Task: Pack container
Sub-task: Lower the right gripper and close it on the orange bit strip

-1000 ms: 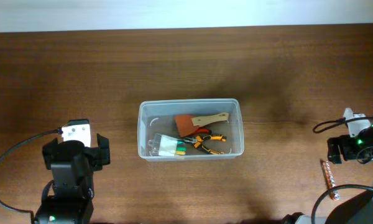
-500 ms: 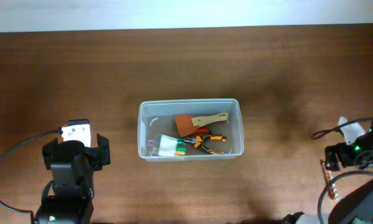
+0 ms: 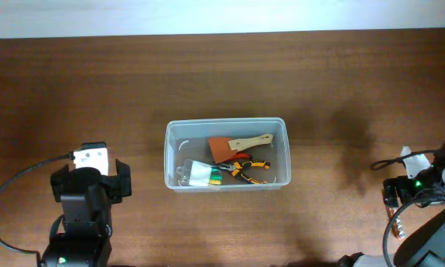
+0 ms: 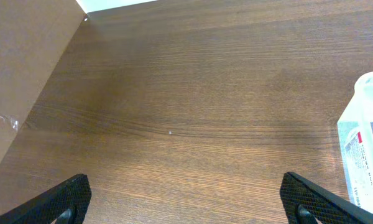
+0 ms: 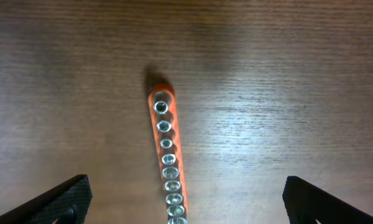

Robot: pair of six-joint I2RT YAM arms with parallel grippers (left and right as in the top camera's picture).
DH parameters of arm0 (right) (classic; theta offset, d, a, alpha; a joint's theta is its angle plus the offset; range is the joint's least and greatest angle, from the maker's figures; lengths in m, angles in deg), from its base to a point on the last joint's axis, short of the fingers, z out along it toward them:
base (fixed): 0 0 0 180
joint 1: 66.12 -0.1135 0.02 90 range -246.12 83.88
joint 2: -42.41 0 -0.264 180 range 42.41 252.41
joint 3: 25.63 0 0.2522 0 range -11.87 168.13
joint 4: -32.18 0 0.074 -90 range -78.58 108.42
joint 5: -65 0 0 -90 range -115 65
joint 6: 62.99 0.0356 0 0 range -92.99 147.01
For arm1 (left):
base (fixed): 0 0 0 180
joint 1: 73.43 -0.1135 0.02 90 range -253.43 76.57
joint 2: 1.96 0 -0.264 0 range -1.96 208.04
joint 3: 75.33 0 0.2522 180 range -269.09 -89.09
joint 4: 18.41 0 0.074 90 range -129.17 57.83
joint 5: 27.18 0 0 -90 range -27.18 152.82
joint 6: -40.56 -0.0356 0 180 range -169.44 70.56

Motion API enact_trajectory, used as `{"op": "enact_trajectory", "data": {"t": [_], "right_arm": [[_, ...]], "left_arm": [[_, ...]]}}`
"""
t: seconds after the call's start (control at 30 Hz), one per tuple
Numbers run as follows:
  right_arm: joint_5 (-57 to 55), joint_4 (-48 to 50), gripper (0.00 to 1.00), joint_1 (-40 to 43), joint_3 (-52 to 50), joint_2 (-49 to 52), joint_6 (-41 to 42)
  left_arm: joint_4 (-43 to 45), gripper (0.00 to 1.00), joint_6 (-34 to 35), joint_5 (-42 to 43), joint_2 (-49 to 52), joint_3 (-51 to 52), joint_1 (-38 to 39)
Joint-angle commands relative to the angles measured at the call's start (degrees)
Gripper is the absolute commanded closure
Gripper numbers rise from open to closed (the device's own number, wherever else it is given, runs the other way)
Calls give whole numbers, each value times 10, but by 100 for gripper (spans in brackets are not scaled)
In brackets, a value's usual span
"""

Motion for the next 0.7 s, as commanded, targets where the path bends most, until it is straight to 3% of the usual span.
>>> {"op": "enact_trajectory", "data": {"t": [0.0,0.67], "right_arm": [[16,17,1,9,-13,2,1],[32,34,1,8,-61,4,-44]], "left_arm": [[1,1,-9,-4,0,-11,2],[1,1,-9,-4,0,-11,2]]}}
